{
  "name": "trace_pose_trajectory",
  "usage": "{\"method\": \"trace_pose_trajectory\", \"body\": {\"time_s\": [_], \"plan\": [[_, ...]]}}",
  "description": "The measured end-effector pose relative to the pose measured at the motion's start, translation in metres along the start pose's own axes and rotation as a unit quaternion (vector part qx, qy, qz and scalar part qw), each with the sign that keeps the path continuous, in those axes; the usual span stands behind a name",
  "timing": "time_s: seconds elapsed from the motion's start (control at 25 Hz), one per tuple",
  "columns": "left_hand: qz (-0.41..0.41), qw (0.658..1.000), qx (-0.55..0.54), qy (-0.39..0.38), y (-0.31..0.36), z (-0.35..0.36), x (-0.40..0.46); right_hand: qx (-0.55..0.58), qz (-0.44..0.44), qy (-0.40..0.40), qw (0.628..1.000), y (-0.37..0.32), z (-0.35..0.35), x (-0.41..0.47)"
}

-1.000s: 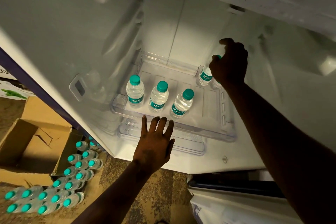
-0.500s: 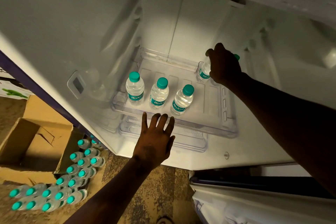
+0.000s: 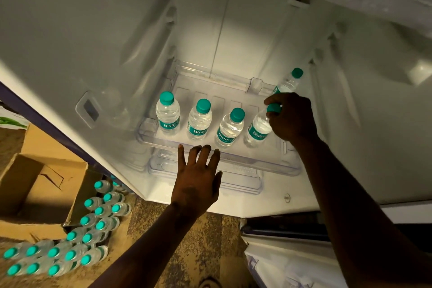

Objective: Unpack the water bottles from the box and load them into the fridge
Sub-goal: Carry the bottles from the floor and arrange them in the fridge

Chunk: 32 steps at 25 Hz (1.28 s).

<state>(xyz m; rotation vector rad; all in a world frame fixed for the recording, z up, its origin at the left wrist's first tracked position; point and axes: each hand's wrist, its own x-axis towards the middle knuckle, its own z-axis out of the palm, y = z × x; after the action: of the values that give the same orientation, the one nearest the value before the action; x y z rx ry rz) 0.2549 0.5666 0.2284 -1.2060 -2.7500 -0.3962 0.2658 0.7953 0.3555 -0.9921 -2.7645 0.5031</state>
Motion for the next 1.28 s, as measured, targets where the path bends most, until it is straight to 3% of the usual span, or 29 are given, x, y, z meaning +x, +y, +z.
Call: {"method": "trace_pose_trajectory", "body": {"time_s": [0.44, 0.56, 0.64, 0.72, 0.8, 0.88, 0.96, 1.08, 1.16, 1.28], "plan": [[-0.009, 1.000, -0.001, 0.004, 0.004, 0.001, 0.001, 0.006, -0.033, -0.029, 0.999, 0.001, -0.012, -0.034], [-0.010, 1.000, 0.000, 0.008, 0.004, 0.001, 0.001, 0.087, -0.018, 0.136, 0.987, 0.006, -0.023, -0.013], [-0.008, 1.000, 0.002, 0.016, 0.003, 0.002, 0.000, 0.139, 0.024, 0.278, 0.950, 0.008, -0.023, 0.010], [-0.008, 1.000, -0.003, 0.021, 0.003, 0.002, 0.000, 0.152, 0.093, 0.323, 0.929, 0.011, -0.014, 0.034], [-0.011, 1.000, -0.008, 0.022, 0.003, 0.001, 0.002, 0.082, 0.122, 0.231, 0.962, 0.018, 0.001, 0.055], [-0.009, 1.000, -0.008, 0.019, 0.003, 0.001, 0.002, -0.076, 0.078, 0.090, 0.990, 0.028, 0.006, 0.071], [-0.001, 1.000, -0.007, 0.016, 0.001, 0.003, 0.001, -0.171, 0.008, 0.014, 0.985, 0.042, 0.001, 0.089], [0.006, 1.000, -0.006, 0.009, -0.002, 0.003, 0.002, -0.174, -0.010, -0.092, 0.980, 0.050, -0.008, 0.109], [0.000, 1.000, -0.010, 0.008, -0.002, 0.001, 0.004, -0.203, -0.028, -0.116, 0.972, 0.050, -0.010, 0.113], [0.000, 1.000, -0.014, 0.011, 0.000, -0.002, 0.006, -0.230, -0.071, -0.063, 0.969, 0.054, -0.015, 0.107]]}}
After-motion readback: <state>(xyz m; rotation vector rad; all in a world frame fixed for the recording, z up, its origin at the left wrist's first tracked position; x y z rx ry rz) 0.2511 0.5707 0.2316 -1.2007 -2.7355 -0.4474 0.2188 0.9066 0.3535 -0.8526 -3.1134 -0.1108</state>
